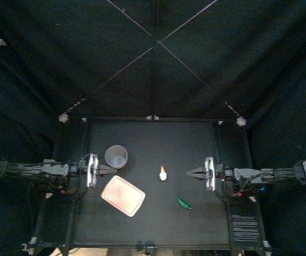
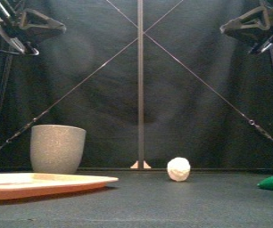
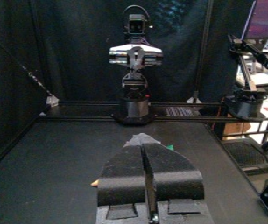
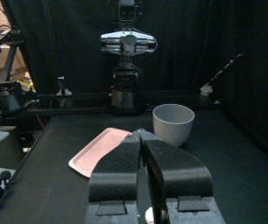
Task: Pick the green pepper then place it in the grey bowl
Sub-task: Pick the green pepper
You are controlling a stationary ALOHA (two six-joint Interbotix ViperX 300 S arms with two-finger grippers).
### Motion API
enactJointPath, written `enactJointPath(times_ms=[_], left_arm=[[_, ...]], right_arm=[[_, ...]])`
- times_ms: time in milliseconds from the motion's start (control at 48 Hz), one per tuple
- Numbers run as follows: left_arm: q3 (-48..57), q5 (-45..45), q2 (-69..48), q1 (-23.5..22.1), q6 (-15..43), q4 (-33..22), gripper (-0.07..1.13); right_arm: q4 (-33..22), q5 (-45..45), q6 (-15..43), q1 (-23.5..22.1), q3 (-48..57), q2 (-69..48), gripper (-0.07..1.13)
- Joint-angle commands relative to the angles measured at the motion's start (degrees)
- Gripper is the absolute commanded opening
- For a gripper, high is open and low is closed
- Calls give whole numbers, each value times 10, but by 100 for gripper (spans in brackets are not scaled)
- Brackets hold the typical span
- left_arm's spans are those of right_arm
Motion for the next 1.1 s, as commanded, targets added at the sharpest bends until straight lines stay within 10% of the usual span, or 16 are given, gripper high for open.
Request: enactJointPath(times_ms=[21,333,688,1104], left_arm=[[-11,12,4,33,-1,-8,12],[-4,36,4,53,2,-15,12],[-1,36,4,56,0,-16,12],[7,34,4,59,1,-17,12]], right_arm=[[8,5,4,0,4,17,10],[92,75,98,16,-8,95,21],[117,74,195,69,-31,174,88],[175,162,388,171,-25,231,90]])
